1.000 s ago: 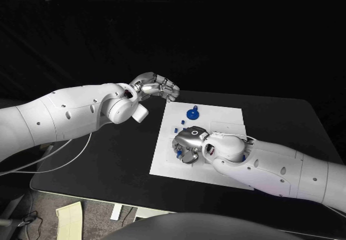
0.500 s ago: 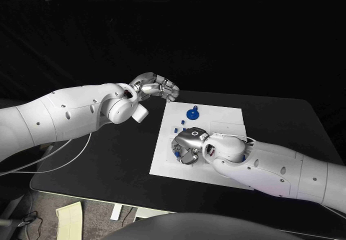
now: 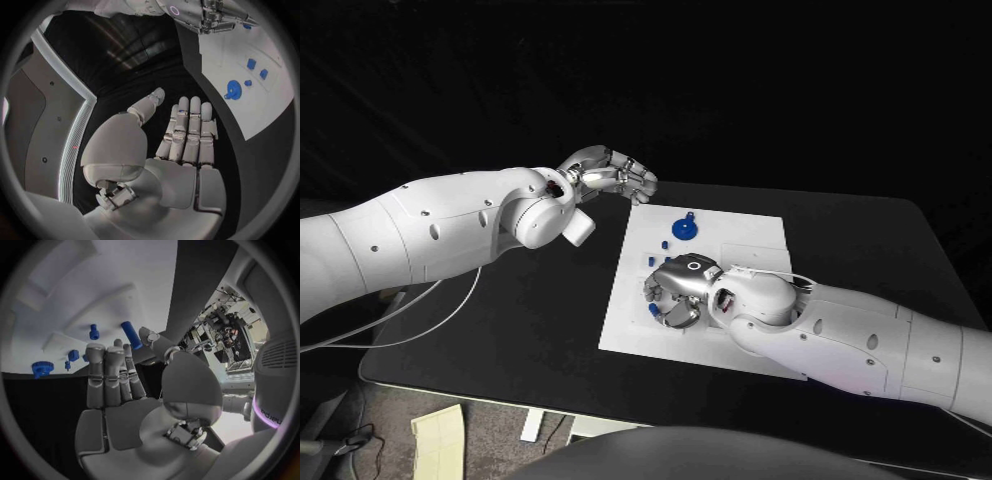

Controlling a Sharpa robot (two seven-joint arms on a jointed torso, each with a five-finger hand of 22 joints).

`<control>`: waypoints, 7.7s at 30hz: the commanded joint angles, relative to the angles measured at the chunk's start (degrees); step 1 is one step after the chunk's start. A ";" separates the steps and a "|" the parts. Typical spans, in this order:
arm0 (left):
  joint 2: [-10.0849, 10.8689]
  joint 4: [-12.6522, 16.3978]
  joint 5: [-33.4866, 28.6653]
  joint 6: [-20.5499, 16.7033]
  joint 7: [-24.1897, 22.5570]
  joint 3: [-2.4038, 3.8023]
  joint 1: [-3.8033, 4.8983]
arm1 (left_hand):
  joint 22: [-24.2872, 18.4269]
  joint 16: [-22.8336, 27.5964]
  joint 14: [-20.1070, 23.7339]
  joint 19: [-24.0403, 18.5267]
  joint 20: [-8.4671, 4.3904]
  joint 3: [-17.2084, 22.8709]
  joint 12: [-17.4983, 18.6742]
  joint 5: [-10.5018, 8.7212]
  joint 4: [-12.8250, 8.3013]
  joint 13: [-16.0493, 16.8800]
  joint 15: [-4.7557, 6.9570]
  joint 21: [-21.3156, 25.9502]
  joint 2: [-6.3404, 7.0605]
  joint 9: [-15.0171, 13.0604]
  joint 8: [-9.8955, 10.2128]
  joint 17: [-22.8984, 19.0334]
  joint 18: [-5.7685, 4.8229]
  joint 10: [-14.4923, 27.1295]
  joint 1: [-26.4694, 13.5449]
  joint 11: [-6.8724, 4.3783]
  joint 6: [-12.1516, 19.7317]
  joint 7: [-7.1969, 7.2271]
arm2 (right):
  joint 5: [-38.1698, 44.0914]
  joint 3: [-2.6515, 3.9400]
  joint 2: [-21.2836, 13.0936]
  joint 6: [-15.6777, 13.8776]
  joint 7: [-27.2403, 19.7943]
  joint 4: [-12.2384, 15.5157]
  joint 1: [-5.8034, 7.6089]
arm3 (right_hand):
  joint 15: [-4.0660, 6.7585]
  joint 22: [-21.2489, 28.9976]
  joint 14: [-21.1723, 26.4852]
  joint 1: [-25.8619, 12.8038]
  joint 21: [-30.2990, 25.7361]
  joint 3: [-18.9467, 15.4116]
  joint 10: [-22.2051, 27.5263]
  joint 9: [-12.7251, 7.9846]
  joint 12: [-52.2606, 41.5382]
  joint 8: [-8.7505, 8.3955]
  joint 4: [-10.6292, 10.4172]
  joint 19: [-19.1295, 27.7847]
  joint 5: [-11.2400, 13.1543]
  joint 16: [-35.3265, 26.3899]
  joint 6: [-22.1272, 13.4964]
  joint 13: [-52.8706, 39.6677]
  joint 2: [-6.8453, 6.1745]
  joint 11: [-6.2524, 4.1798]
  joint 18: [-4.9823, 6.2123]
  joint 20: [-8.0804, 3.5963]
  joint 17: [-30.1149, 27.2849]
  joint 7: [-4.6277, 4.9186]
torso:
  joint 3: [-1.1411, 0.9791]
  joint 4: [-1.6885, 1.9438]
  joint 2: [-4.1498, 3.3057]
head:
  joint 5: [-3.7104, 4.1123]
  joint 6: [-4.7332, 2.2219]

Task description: Assemble the parts on the task board

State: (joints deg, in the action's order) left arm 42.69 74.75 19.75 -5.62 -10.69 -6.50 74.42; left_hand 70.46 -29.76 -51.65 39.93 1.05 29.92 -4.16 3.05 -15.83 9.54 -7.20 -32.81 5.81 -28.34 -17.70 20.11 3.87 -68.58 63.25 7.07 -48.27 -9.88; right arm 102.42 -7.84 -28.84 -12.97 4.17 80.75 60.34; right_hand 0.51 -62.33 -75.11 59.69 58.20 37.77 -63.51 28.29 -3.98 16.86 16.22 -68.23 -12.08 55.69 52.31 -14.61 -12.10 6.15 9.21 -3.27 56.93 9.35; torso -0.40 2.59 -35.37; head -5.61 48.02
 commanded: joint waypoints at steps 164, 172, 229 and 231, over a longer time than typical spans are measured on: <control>0.19 -1.72 -1.77 1.33 -0.50 -0.06 -1.83 | 0.59 1.28 -0.55 0.12 0.46 -0.33 0.06 -0.01 0.66 -0.15 -0.07 0.90 -0.16 0.37 -0.47 1.12 0.63 0.49 -1.29 0.08 0.73 -0.09 | -51.03 -1.73 -15.57 15.65 28.22 5.87 7.97 | 6.53 -5.17 -1.12 -21.41 5.93 1.88 -2.09 8.51 -61.90 -0.82 -2.58 -3.33 8.54 12.13 4.87 -47.23 6.92 -7.13 5.79 -1.65 9.24 -3.94 | -1.20 -3.07 2.22 | 5.29 0.57; 0.06 -1.71 -1.77 1.40 -0.51 -0.06 -1.83 | 0.61 1.31 -0.55 0.13 0.47 -0.33 0.06 -0.01 0.66 -0.15 -0.07 0.91 -0.14 0.38 -0.48 1.16 0.63 0.50 -1.30 0.09 0.74 -0.10 | -51.36 -2.68 -12.99 17.87 29.03 3.93 7.97 | 6.50 -5.15 -1.07 -21.97 5.85 1.71 -1.97 8.42 -61.71 -1.03 -3.02 -3.21 8.92 12.03 4.81 -47.27 6.58 -7.10 5.79 -1.61 9.16 -3.90 | -1.13 -3.03 2.20 | 5.27 0.65; 0.10 -1.58 -1.77 1.64 -0.17 -0.06 -1.82 | 0.75 1.58 -0.52 0.11 0.51 -0.36 0.08 -0.01 0.82 -0.19 -0.11 1.08 -0.04 0.47 -0.55 1.42 0.60 0.59 -1.52 0.13 0.85 -0.13 | -47.70 -4.64 -10.51 16.65 28.04 4.19 8.02 | 6.78 -5.11 -0.80 -27.30 5.66 -1.60 -1.76 8.78 -61.24 -1.37 -6.22 -2.97 9.28 11.96 5.02 -47.78 4.12 -7.34 5.79 -2.13 9.13 -4.13 | -1.26 -3.21 2.15 | 3.99 0.85; 0.10 -1.60 -1.77 1.68 -0.16 -0.06 -1.82 | 0.75 1.59 -0.51 0.11 0.51 -0.36 0.08 -0.01 0.83 -0.20 -0.12 1.08 -0.04 0.47 -0.55 1.43 0.60 0.59 -1.52 0.13 0.85 -0.13 | -47.69 -4.64 -10.47 17.31 28.02 4.41 8.02 | 6.79 -5.12 -0.78 -27.45 5.65 -1.79 -1.75 8.81 -61.22 -1.38 -6.20 -2.94 9.28 11.95 5.01 -47.80 4.20 -7.36 5.79 -2.17 9.14 -4.14 | -1.27 -3.20 2.15 | 4.02 0.84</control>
State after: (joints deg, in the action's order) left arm 42.83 73.05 18.27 -4.86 -10.47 -6.59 72.58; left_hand 71.16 -28.39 -51.77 40.13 1.26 29.43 -4.16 3.05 -15.34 9.44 -7.32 -31.92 5.66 -27.92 -17.93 21.46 3.31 -68.38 62.04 7.27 -48.01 -10.02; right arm 54.07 -12.50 -39.38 2.85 32.31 84.97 68.34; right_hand 6.85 -67.44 -75.95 32.65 63.88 36.25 -65.33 37.05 -65.56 15.63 9.99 -71.21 -3.06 67.63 57.00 -62.34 -7.92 -1.02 9.39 -5.23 66.08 5.33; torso -1.65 -0.61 -33.21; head -1.63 48.87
